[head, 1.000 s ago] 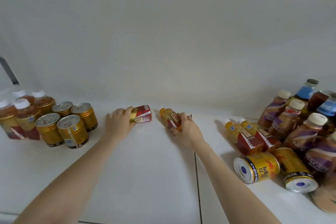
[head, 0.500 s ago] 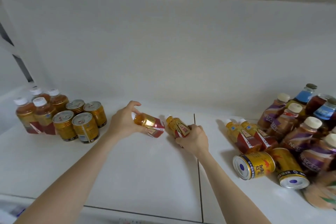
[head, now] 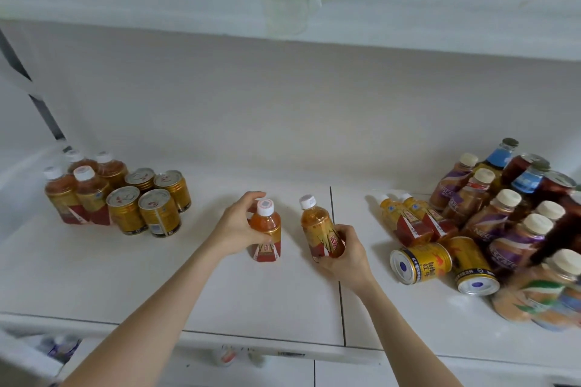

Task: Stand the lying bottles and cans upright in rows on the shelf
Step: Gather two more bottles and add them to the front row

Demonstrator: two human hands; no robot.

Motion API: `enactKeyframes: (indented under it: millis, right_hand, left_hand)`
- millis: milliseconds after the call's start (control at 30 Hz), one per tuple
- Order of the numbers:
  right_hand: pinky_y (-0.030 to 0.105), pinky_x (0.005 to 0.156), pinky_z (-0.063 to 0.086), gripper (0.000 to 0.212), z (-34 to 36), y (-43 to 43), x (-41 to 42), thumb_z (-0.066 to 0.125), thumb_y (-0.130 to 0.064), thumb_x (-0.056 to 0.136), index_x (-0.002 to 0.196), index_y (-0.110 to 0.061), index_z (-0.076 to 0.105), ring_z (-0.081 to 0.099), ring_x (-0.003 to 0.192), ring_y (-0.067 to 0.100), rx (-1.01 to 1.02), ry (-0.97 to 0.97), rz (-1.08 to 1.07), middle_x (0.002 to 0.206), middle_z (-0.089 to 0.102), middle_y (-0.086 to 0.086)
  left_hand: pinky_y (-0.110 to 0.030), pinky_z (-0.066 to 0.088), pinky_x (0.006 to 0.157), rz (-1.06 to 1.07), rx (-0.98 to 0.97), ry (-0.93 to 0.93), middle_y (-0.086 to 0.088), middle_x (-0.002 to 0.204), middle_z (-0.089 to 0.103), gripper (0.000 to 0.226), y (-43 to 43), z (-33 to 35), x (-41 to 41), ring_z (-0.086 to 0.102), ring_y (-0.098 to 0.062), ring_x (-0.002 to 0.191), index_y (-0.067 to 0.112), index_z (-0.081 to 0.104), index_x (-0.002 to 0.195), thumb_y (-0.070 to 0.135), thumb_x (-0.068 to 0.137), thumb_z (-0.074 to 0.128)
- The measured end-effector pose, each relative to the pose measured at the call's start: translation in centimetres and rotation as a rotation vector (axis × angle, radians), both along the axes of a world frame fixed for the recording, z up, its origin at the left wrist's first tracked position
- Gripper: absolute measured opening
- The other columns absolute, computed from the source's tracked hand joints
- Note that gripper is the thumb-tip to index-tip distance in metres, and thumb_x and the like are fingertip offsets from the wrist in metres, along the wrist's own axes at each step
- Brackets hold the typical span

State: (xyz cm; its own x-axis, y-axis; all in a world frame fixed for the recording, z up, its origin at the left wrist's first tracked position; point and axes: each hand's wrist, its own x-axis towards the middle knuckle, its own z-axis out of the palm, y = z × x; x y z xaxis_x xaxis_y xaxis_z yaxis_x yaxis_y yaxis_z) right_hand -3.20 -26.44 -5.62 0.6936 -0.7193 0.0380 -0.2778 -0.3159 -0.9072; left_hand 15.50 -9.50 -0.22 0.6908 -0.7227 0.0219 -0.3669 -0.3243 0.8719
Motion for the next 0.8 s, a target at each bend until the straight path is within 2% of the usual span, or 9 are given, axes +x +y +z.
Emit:
enactKeyframes:
  millis: [100, 200, 267, 367, 533, 700, 800]
  right_hand:
    - [0.013, 0.063, 0.047, 0.063, -0.8, -0.4, -1.3, 0.088, -0.025, 0.057, 0.105, -0.024, 0.048, 0.062, 0.081, 0.001, -0.014, 0.01, -0.013, 0.092, 0.062, -0.01]
    - [0.025, 0.071, 0.051, 0.061, -1.3, -0.8, -2.0, 0.088, -0.021, 0.057, 0.101, -0.021, 0.046, 0.063, 0.087, 0.013, -0.009, 0.038, -0.028, 0.094, 0.063, -0.009]
    - [0.029, 0.077, 0.053, 0.061, -1.2, -0.9, -2.1, 0.088, -0.018, 0.057, 0.102, -0.02, 0.047, 0.064, 0.09, 0.013, -0.006, 0.043, -0.018, 0.095, 0.063, -0.009]
    - [0.022, 0.074, 0.053, 0.06, -0.7, -0.7, -2.0, 0.088, -0.023, 0.06, 0.105, -0.022, 0.049, 0.064, 0.086, 0.003, 0.003, 0.021, -0.002, 0.095, 0.064, -0.012]
    - [0.024, 0.075, 0.052, 0.051, 0.1, 0.2, -2.2, 0.084, -0.018, 0.065, 0.104, -0.024, 0.052, 0.064, 0.086, -0.001, -0.033, -0.022, -0.029, 0.094, 0.065, -0.014]
    - [0.007, 0.065, 0.048, 0.054, 0.5, 1.2, -2.8, 0.085, -0.018, 0.062, 0.104, -0.028, 0.053, 0.06, 0.085, -0.014, -0.057, -0.004, -0.007, 0.09, 0.065, -0.016]
    - [0.005, 0.065, 0.047, 0.055, 1.0, 2.2, -2.7, 0.085, -0.017, 0.061, 0.103, -0.031, 0.052, 0.06, 0.083, -0.013, -0.049, -0.008, 0.01, 0.09, 0.066, -0.016]
  left_hand:
    - [-0.038, 0.055, 0.086, 0.043, -0.026, 0.081, 0.008, 0.109, 0.066, 0.072, 0.6, -1.1, -0.3, 0.063, -0.013, 0.103, 0.039, 0.057, 0.105, 0.023, 0.042, 0.087]
    - [-0.04, 0.056, 0.083, 0.061, -0.031, 0.128, 0.004, 0.108, 0.068, 0.067, 1.2, -2.3, -0.8, 0.065, -0.017, 0.101, 0.033, 0.059, 0.107, 0.017, 0.049, 0.089]
    - [-0.039, 0.058, 0.079, 0.067, -0.052, 0.152, 0.001, 0.108, 0.068, 0.067, 1.3, -2.7, -1.2, 0.067, -0.019, 0.098, 0.033, 0.058, 0.109, 0.011, 0.054, 0.089]
    - [-0.039, 0.059, 0.08, 0.053, -0.054, 0.166, -0.001, 0.107, 0.068, 0.066, 1.3, -2.9, -2.0, 0.068, -0.019, 0.097, 0.034, 0.057, 0.108, 0.007, 0.057, 0.089]
    - [-0.045, 0.057, 0.085, 0.031, -0.033, 0.179, -0.001, 0.108, 0.067, 0.068, 1.4, -3.0, -3.9, 0.068, -0.02, 0.097, 0.035, 0.057, 0.109, 0.016, 0.051, 0.088]
    - [-0.046, 0.056, 0.087, 0.062, -0.02, 0.163, 0.0, 0.108, 0.069, 0.07, 1.9, -2.8, -5.1, 0.068, -0.017, 0.097, 0.032, 0.057, 0.112, 0.017, 0.051, 0.088]
    - [-0.045, 0.056, 0.088, 0.063, -0.005, 0.138, 0.001, 0.109, 0.068, 0.071, 2.9, -2.4, -5.3, 0.067, -0.017, 0.098, 0.031, 0.056, 0.115, 0.016, 0.053, 0.089]
